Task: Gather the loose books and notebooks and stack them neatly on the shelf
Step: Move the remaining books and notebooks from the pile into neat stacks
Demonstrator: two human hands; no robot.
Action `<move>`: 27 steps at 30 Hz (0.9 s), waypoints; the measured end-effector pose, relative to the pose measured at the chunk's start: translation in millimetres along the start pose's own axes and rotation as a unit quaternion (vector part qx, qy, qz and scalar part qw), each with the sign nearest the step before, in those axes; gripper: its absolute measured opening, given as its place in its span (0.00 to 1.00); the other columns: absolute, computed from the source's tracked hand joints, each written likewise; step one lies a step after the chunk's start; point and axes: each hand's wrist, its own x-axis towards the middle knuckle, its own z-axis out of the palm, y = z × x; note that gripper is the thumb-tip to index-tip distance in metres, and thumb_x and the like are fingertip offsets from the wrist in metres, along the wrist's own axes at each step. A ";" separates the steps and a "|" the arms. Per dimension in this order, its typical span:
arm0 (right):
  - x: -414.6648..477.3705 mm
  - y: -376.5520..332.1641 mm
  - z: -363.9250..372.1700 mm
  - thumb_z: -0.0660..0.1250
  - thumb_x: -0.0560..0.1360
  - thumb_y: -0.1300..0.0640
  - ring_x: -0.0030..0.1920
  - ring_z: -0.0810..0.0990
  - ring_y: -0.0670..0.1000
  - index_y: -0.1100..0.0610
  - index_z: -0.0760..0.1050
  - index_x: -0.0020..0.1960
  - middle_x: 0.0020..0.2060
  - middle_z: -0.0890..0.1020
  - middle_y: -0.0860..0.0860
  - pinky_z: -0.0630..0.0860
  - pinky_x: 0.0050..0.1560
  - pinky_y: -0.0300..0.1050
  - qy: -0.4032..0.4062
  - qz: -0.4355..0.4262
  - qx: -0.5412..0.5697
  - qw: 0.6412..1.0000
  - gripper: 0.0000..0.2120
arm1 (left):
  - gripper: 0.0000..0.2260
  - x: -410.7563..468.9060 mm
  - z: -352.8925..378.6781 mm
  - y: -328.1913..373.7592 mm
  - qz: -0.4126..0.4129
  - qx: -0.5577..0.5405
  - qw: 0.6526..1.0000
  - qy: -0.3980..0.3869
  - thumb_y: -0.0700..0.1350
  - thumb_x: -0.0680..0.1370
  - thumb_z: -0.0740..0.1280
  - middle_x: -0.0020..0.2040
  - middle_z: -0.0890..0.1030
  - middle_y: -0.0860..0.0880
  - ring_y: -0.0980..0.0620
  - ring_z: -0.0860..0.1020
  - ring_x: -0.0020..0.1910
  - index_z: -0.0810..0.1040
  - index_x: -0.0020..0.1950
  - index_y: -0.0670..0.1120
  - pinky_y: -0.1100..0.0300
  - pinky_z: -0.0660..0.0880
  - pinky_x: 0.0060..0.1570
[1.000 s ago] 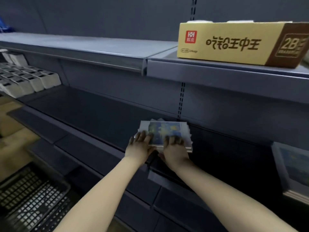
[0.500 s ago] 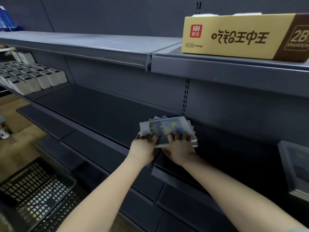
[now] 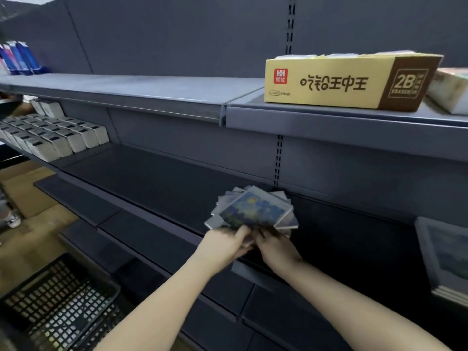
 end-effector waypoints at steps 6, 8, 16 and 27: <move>-30.7 36.3 -15.0 0.67 0.64 0.73 0.59 0.78 0.54 0.61 0.71 0.63 0.62 0.76 0.58 0.72 0.53 0.34 -0.072 0.010 0.092 0.993 0.27 | 0.20 -19.6 21.8 -11.9 0.029 0.020 0.999 -0.001 0.36 0.63 0.73 0.50 0.83 0.45 0.46 0.82 0.50 0.80 0.55 0.44 0.57 0.78 0.46; -40.0 43.5 -25.7 0.63 0.73 0.66 0.69 0.68 0.51 0.60 0.63 0.72 0.71 0.67 0.54 0.61 0.63 0.31 -0.095 0.004 0.108 0.990 0.27 | 0.17 -20.2 25.0 -5.7 0.043 0.019 0.999 0.015 0.38 0.66 0.74 0.53 0.83 0.46 0.47 0.82 0.51 0.82 0.54 0.44 0.56 0.79 0.49; -54.9 42.3 -21.0 0.83 0.49 0.59 0.52 0.83 0.57 0.55 0.80 0.58 0.53 0.83 0.58 0.80 0.43 0.46 -0.096 -0.029 -0.045 0.994 0.36 | 0.15 -3.4 16.6 32.0 0.050 0.002 0.998 -0.033 0.54 0.74 0.61 0.42 0.84 0.51 0.52 0.82 0.35 0.83 0.48 0.48 0.63 0.75 0.26; -104.2 90.0 -57.7 0.54 0.64 0.61 0.49 0.83 0.61 0.54 0.80 0.57 0.50 0.83 0.62 0.78 0.50 0.56 -0.029 -0.039 -0.156 0.987 0.26 | 0.24 36.3 12.9 97.3 0.092 -0.024 0.994 -0.047 0.37 0.53 0.77 0.48 0.84 0.44 0.48 0.84 0.41 0.84 0.50 0.42 0.59 0.79 0.31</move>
